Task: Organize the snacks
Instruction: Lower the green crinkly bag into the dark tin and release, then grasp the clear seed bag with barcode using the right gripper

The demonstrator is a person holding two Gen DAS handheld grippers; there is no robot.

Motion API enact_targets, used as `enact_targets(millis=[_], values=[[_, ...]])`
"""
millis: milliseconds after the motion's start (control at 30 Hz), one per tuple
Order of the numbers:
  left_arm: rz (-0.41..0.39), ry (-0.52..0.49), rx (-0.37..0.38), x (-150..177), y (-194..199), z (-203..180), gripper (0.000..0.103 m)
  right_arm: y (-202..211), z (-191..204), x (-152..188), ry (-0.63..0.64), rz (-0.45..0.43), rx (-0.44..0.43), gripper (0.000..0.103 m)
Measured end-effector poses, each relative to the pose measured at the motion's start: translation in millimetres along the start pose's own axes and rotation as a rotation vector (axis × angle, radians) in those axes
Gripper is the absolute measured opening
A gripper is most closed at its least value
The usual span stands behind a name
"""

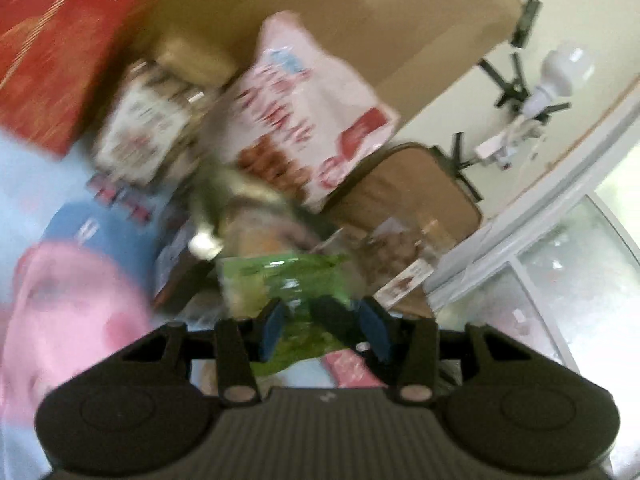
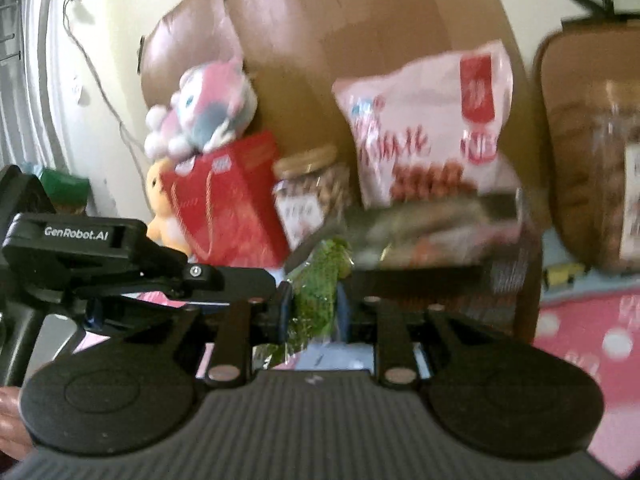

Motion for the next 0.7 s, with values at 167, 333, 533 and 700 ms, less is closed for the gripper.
enact_targets(millis=[167, 333, 533, 700], values=[[0.003, -0.098, -0.022, -14, -33, -18, 0.042, -18, -10, -15, 0.041, -0.039, 0.019, 0.025], [-0.014, -0.091, -0.046, -28, -57, -9, 0.042, -42, -31, -24, -0.014, -0.05, 0.04, 0.024], [-0.032, -0.124, -0.143, -37, -76, 11, 0.042, -91, -54, -16, 0.014, 0.018, 0.102, 0.039], [-0.033, -0.116, -0.091, -31, -64, 6, 0.043, -74, -60, -18, -0.033, 0.005, 0.08, 0.039]])
Point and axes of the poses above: each gripper's, at about its wrist camera, not at the fingertips, and y roughly against the way its jaws point, z to its left, x to its underside, the point moved 7 cm from there along -y, roughly the way its jaws point, and after that the axes turned 14 degrees about -z, right-handed, at the moved point
